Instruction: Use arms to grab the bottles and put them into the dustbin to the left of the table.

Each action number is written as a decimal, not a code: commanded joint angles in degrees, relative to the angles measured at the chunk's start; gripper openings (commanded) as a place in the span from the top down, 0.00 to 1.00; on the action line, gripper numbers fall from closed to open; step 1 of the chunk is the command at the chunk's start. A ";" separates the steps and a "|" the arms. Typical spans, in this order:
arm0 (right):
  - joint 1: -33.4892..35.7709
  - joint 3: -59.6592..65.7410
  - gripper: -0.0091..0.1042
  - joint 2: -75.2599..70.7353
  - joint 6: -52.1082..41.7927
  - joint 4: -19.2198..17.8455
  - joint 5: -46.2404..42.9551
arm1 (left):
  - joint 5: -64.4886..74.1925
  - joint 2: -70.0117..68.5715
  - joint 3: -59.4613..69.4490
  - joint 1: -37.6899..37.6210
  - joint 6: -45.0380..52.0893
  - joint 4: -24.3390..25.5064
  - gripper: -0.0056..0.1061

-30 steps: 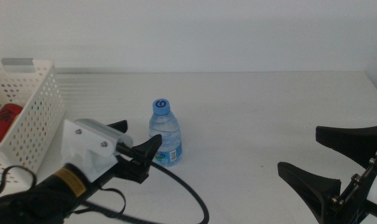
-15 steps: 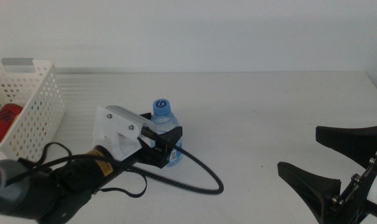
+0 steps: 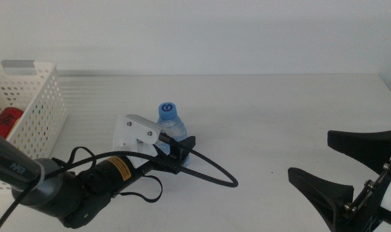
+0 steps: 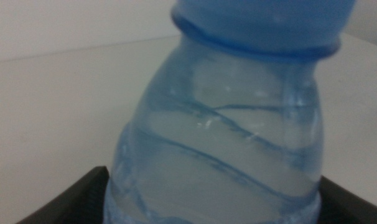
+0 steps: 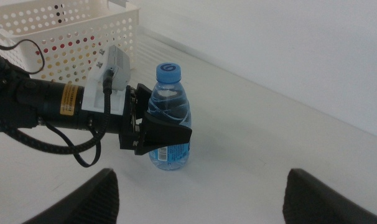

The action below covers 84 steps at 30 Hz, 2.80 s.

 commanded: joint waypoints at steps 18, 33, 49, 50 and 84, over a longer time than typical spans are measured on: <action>-0.27 -1.37 0.25 -0.34 -0.54 0.00 -4.57 | 12.09 -11.09 -1.18 -0.03 -8.61 2.19 0.99; -0.27 -1.37 0.25 -0.34 -0.54 0.00 -4.57 | 71.64 -38.21 -17.44 0.56 -6.81 4.28 0.99; -0.27 -1.37 0.25 -0.34 -0.54 0.00 -4.57 | 111.85 -33.13 -47.88 27.01 31.55 -27.42 0.99; -0.27 -1.37 0.25 -0.34 -0.54 0.00 -4.57 | 113.36 -32.03 -49.41 28.95 31.55 -27.99 0.99; -0.27 -1.37 0.25 -0.34 -0.54 0.00 -4.57 | 124.82 0.74 -63.41 38.78 34.07 -26.65 0.54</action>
